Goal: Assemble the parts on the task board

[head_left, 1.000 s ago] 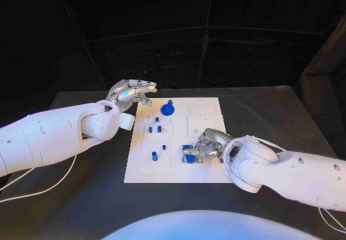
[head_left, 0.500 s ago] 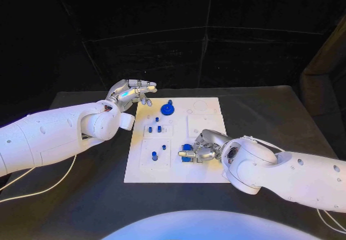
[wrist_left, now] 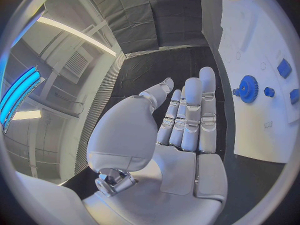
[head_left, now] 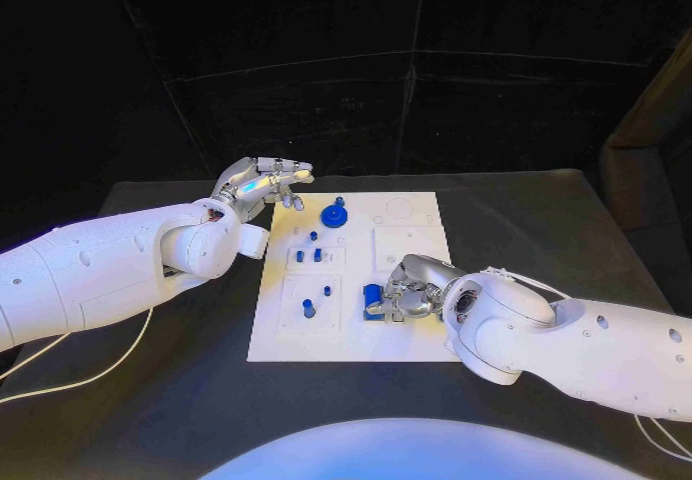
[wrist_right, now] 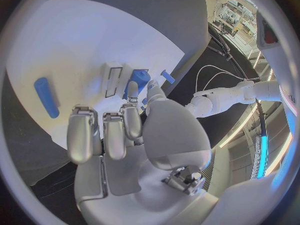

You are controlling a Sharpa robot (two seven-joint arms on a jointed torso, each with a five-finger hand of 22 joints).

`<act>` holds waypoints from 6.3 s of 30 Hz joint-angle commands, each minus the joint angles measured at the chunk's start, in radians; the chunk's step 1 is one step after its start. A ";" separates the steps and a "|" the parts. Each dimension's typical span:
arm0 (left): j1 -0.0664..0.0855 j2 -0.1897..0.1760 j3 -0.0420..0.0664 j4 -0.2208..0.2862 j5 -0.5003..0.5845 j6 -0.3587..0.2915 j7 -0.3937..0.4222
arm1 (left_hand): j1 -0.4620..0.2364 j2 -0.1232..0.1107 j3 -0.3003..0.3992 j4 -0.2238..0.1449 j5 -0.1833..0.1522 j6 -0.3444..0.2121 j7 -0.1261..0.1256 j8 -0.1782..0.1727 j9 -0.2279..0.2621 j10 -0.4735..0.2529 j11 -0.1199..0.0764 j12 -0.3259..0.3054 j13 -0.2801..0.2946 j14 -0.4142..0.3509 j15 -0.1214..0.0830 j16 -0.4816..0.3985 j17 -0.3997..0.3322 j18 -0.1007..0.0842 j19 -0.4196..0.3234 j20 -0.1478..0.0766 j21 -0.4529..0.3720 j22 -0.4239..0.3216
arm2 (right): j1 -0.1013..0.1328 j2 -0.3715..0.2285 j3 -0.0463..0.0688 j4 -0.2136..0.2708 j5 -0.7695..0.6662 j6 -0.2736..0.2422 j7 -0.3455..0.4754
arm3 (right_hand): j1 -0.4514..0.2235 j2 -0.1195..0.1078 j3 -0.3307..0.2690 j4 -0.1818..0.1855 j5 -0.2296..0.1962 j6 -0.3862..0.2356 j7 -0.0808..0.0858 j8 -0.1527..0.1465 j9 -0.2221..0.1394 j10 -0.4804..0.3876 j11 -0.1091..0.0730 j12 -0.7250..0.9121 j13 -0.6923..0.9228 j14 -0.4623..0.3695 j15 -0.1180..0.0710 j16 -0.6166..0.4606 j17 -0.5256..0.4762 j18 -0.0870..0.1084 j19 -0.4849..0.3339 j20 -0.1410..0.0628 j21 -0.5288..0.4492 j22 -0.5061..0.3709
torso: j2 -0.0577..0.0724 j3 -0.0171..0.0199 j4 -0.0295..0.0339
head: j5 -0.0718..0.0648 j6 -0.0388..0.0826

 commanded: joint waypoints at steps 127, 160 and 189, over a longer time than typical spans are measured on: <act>0.001 -0.010 -0.004 0.005 0.002 0.031 -0.013 | 0.009 0.000 -0.004 -0.005 0.003 -0.013 -0.001 0.014 0.001 -0.013 0.000 0.012 0.001 -0.010 -0.001 0.008 -0.004 0.014 -0.001 0.008 -0.005 -0.002 | -0.007 -0.152 -0.002 0.056 0.017 -0.076 -0.008 | 0.053 -0.159 0.267 0.033 0.460 0.006 0.032 -0.165 -0.049 -0.029 0.019 -0.099 -0.044 0.078 0.012 -0.001 0.127 -0.021 0.021 0.014 0.008 0.096 | 0.000 -0.0009 0.0007 | -0.025 -0.004; 0.001 -0.008 -0.004 0.008 0.002 0.035 -0.013 | 0.013 0.002 -0.002 -0.008 0.003 -0.014 -0.001 0.016 0.001 -0.014 0.000 0.014 0.000 -0.011 -0.002 0.008 -0.005 0.014 0.000 0.007 -0.005 -0.002 | -0.007 -0.059 -0.002 -0.007 0.064 -0.027 -0.022 | -0.036 -0.171 0.302 0.074 0.457 0.081 0.001 -0.149 -0.030 0.010 -0.006 -0.064 -0.016 0.084 -0.008 0.015 0.156 -0.028 0.038 -0.004 0.029 0.126 | 0.001 -0.0002 0.0015 | -0.017 -0.010; 0.001 -0.008 -0.004 0.012 0.002 0.050 -0.023 | 0.011 0.002 -0.003 -0.008 0.003 -0.017 0.001 0.020 0.001 -0.017 0.001 0.019 0.000 -0.012 -0.001 0.010 -0.007 0.013 -0.001 0.008 -0.006 -0.002 | -0.006 -0.046 -0.002 -0.037 0.063 -0.021 -0.019 | -0.166 -0.131 0.170 0.131 0.198 0.092 0.002 -0.158 0.002 0.011 -0.004 -0.093 -0.021 0.079 -0.008 0.002 0.138 -0.027 0.035 -0.005 0.022 0.120 | 0.000 0.0003 0.0002 | -0.016 -0.010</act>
